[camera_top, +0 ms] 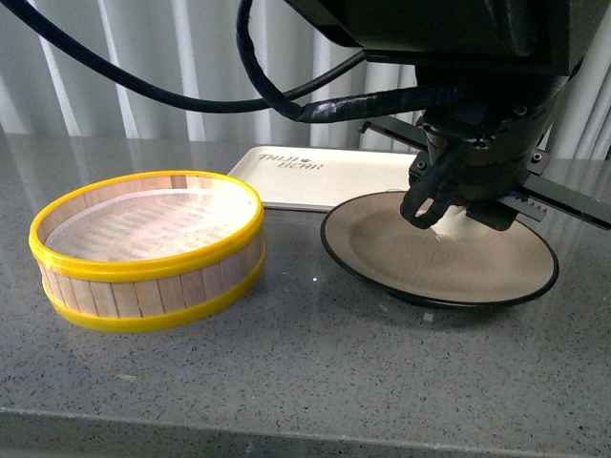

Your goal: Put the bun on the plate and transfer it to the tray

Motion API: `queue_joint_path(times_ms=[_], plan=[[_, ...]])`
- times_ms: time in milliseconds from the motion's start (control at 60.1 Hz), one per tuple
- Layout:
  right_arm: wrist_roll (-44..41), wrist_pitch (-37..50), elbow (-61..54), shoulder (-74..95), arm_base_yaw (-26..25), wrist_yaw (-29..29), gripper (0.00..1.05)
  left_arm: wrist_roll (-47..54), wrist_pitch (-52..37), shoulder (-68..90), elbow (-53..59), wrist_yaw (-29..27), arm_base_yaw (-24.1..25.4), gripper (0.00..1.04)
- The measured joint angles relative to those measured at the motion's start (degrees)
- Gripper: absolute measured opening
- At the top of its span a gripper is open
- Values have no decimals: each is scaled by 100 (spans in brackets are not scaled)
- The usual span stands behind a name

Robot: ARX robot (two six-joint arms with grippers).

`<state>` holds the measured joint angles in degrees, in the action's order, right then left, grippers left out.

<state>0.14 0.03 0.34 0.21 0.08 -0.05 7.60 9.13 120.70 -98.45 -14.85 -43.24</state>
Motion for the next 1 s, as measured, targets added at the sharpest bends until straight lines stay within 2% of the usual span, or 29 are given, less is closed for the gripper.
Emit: queue_joint_path(times_ms=[549,582,698,998], plan=[[0,0,0,0,0,0,96,-15,120,400,-262,-149,-15,4],[0,0,0,0,0,0,96,-22,136,417,-280,-151,-15,7],[0,0,0,0,0,0,96,-57,251,433,-315,-111,-15,32],[0,0,0,0,0,0,96,-219,251,417,-337,-35,24,76]])
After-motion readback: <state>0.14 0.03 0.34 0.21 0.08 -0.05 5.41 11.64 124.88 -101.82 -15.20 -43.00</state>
